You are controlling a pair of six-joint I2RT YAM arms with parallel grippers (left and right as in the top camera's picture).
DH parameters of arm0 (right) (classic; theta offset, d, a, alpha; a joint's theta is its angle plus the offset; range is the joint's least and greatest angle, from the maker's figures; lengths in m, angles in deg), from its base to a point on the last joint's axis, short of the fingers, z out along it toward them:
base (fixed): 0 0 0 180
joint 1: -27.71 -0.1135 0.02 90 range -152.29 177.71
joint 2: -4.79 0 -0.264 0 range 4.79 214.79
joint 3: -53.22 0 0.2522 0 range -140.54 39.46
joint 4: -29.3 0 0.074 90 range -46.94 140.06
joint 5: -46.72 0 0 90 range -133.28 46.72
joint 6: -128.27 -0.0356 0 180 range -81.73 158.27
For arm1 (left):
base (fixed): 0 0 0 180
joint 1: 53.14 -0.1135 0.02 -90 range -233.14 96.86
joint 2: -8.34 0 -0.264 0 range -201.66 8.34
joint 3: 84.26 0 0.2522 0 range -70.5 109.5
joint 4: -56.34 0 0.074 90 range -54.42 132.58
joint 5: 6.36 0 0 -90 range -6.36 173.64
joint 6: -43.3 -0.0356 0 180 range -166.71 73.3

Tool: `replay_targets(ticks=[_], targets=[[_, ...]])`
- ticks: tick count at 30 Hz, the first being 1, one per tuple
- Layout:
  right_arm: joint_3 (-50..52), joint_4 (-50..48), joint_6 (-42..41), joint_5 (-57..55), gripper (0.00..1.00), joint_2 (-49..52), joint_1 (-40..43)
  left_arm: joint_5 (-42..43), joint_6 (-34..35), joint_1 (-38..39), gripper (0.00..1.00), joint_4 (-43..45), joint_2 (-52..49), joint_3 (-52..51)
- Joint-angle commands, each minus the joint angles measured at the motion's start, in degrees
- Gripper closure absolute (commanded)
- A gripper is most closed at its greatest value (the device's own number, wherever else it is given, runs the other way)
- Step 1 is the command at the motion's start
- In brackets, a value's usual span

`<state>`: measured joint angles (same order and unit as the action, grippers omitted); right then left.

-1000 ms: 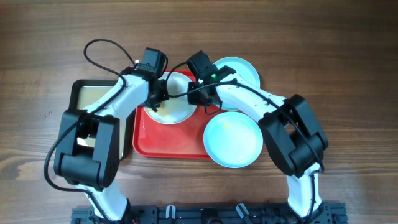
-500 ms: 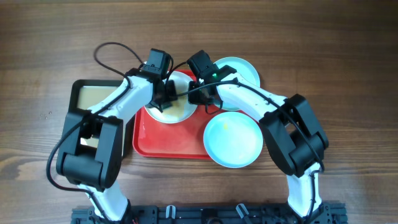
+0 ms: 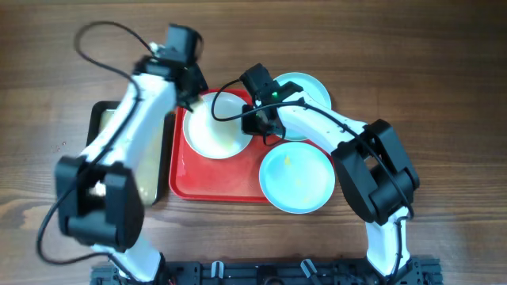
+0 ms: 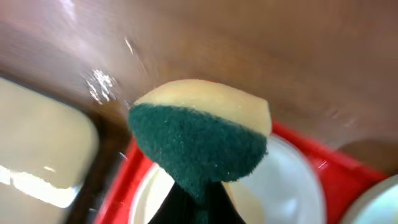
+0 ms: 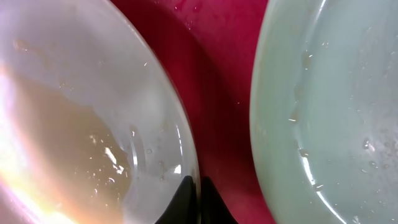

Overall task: Clean dirty plates on tray and stack at the side
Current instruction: 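Withdraw the sponge to the black tray with left gripper, then lift the white plate with right gripper and carry it right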

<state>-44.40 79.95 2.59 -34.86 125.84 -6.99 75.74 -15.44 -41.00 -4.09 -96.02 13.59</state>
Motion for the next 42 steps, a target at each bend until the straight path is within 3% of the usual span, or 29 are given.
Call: replay_targets(ticks=[1,6,12,17,22,33,39,42], targets=[[0.5,1.7,5.7,2.5,0.96,2.1,-0.1,0.2,-2.6,-6.0,0.96,-4.5,4.1,3.0],[-2.0,1.8,15.1,-1.6,0.96,-4.7,-0.4,0.8,-5.6,-10.6,0.96,-13.6,4.1,2.9],[-2.0,4.4,19.6,-40.8,0.96,-15.4,-8.1,0.8,-5.6,-10.9,0.96,-13.1,4.1,2.9],[-2.0,4.5,20.7,-75.1,0.96,-16.7,-19.0,0.8,-5.5,-10.9,0.96,-13.2,4.1,2.9],[-2.0,3.4,20.7,-95.0,0.96,-16.7,-25.7,0.8,-5.3,-10.9,0.96,-13.1,4.1,2.9],[-2.0,2.4,22.2,-94.4,0.96,-16.7,-27.2,0.8,-5.3,-10.9,0.96,-13.2,4.1,2.9],[-1.9,6.2,20.4,-55.2,0.96,-16.7,-23.3,0.8,-5.3,-10.9,0.96,-13.2,4.1,2.9],[-1.9,7.2,17.6,-33.2,0.96,-19.1,-15.0,0.9,-5.3,-10.9,0.96,-13.2,4.1,2.9]])
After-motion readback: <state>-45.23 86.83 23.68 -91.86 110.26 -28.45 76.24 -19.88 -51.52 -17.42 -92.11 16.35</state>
